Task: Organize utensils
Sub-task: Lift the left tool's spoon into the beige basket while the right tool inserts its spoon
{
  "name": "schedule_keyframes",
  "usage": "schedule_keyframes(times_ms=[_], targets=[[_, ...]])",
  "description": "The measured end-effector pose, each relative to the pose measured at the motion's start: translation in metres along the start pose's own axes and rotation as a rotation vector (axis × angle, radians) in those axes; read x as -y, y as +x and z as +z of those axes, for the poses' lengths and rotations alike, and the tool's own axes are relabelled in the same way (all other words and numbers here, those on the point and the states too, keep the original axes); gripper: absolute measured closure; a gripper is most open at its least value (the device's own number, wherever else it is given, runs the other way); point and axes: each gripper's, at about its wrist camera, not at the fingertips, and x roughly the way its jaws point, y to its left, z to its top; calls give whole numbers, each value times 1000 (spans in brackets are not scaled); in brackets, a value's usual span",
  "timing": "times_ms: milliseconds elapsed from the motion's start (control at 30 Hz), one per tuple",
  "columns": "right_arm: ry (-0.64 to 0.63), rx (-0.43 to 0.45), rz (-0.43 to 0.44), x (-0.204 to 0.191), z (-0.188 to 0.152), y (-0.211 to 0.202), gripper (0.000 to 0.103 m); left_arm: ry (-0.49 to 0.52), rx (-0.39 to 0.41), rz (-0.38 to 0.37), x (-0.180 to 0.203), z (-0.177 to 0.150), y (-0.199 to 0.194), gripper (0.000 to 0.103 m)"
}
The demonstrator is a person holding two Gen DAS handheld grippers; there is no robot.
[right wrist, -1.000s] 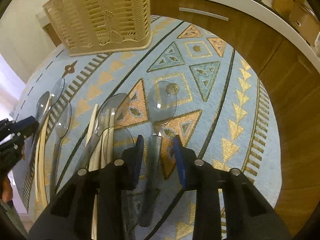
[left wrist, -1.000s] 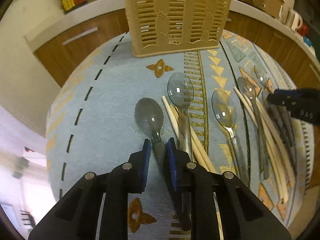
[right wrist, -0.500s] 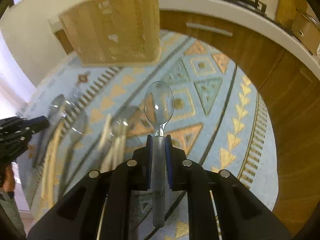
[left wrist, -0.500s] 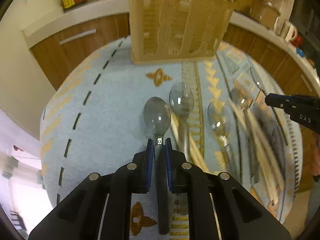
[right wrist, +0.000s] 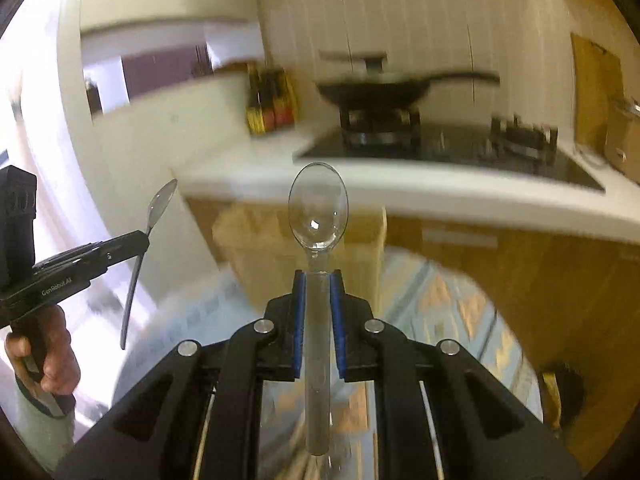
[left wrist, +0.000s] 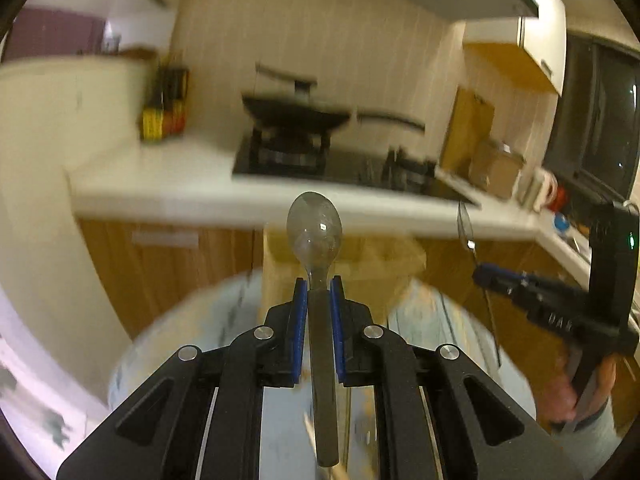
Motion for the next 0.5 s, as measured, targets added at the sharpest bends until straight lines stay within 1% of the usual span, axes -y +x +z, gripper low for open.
schedule_keyframes(times_ms=[33, 100, 167, 200, 300, 333, 400, 500], targets=[[10, 33, 11, 0, 12, 2, 93, -3, 26, -7, 2, 11, 4, 93], [20, 67, 15, -1, 30, 7, 93, -21, 60, -9, 2, 28, 15, 93], [17, 107, 1, -2, 47, 18, 93, -35, 95, -9, 4, 40, 25, 93], [17, 124, -4, -2, 54, 25, 93, -40, 125, -15, 3, 44, 31, 93], [28, 169, -35, 2, 74, 45, 93, -49, 172, -1, -3, 54, 51, 93], [31, 173, -38, 4, 76, 51, 93, -53, 180, 4, -4, 56, 58, 93], [40, 194, -78, 10, 81, 69, 93, -58, 197, 9, -7, 58, 71, 93], [20, 205, -117, 16, 80, 93, 93, -48, 214, 32, -12, 56, 85, 93]])
